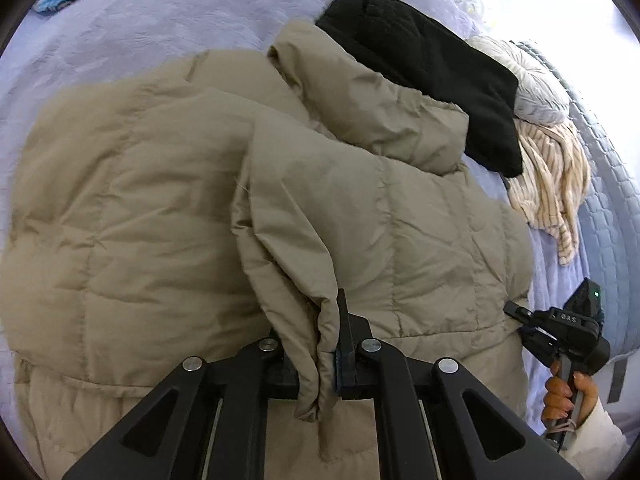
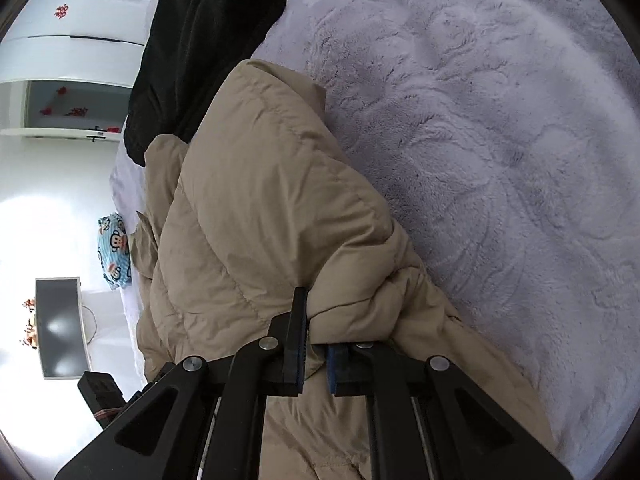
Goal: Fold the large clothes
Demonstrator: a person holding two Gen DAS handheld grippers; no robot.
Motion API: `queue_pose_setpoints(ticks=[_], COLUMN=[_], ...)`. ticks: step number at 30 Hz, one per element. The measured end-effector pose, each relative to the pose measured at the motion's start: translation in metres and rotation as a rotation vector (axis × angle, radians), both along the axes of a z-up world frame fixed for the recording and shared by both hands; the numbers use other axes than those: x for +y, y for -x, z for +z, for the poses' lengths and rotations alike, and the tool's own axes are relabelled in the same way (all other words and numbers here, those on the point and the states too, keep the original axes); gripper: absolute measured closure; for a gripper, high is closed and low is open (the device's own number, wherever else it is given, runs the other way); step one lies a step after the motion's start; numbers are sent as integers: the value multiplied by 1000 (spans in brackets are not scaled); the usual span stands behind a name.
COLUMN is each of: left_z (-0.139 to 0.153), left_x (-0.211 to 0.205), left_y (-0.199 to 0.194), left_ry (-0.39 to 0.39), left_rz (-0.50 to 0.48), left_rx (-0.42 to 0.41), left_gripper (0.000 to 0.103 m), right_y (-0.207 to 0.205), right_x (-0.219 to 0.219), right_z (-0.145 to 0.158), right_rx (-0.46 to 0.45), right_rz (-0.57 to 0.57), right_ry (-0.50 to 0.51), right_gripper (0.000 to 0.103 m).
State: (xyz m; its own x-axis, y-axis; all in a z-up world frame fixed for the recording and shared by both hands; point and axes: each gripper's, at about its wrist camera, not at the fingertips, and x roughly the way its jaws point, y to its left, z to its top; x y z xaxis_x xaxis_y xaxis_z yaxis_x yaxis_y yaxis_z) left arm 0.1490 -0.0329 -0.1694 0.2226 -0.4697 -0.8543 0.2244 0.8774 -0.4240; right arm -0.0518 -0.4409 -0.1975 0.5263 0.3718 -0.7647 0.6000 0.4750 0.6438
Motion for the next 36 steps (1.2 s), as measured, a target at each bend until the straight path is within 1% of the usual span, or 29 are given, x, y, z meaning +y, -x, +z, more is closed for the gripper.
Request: queue_pose_setpoints(ticks=[2,3,4,6,7,8,9,10,11,12,13,14,15,16,18,20,22,24,25,26,27,29,32,36], left_z=[7,9,14,24,28,33,38,44,49,56,59,62,64,65,61,53,36,14,2,-4,-8,-11,-15,-8], left_x=[7,10,15,26,30,34,37,39,40,40,38,35,29,22,6,-8,-18,-20,-18,-17,-16,-16,-18,-16], left_y=[2,3,3,5,6,6,7,8,8,7,6,4,2,-1,-6,-8,-9,-11,-13,-14,-14,-15,-16,-15], left_ry=[-52,-70,-95,-121,-132,-137,-141,-141,-137,-127,-120,-111,-101,-100,-107,-123,-202,-256,-258,-243,-229,-230,-239,-244], left_rz=[23,33,50,70,73,79,83,83,83,79,73,65,50,36,13,-7,-18,-23,-20,-14,-6,-6,-7,10], left_rx=[-24,-33,-47,-65,-78,-88,-101,-116,-126,-142,-152,-158,-164,-171,-176,-177,-183,-163,-146,-139,-136,-138,-138,-122], left_gripper=[79,71,70,70,70,70,70,70,70,70,70,70,70,70,70,70,70,70,70,70,70,70,70,70], right_y=[-2,-4,-7,-11,-11,-10,-8,-6,-4,-3,-3,-5,-10,-16,-29,-39,-41,-43,-42,-41,-41,-41,-45,-47], right_x=[1,3,4,8,12,14,18,20,22,23,22,21,19,16,11,9,8,5,4,2,1,0,4,5], right_z=[2,3,6,14,19,26,38,46,57,72,79,87,91,92,85,75,61,39,33,23,18,11,9,15], right_rx=[3,6,15,49,60,61,48,32,11,-18,-34,-47,-48,-48,-53,-33,-10,24,33,43,42,39,44,65], right_rz=[9,15,24,60,85,109,139,151,167,183,186,195,207,208,213,228,235,235,232,226,222,212,223,226], right_ry=[8,9,14,39,52,65,90,111,148,213,252,301,343,358,350,375,374,369,369,363,353,352,377,382], right_gripper=[94,94,94,88,77,59,50,44,44,45,52,71,80,85,85,85,85,85,86,89,89,89,89,89])
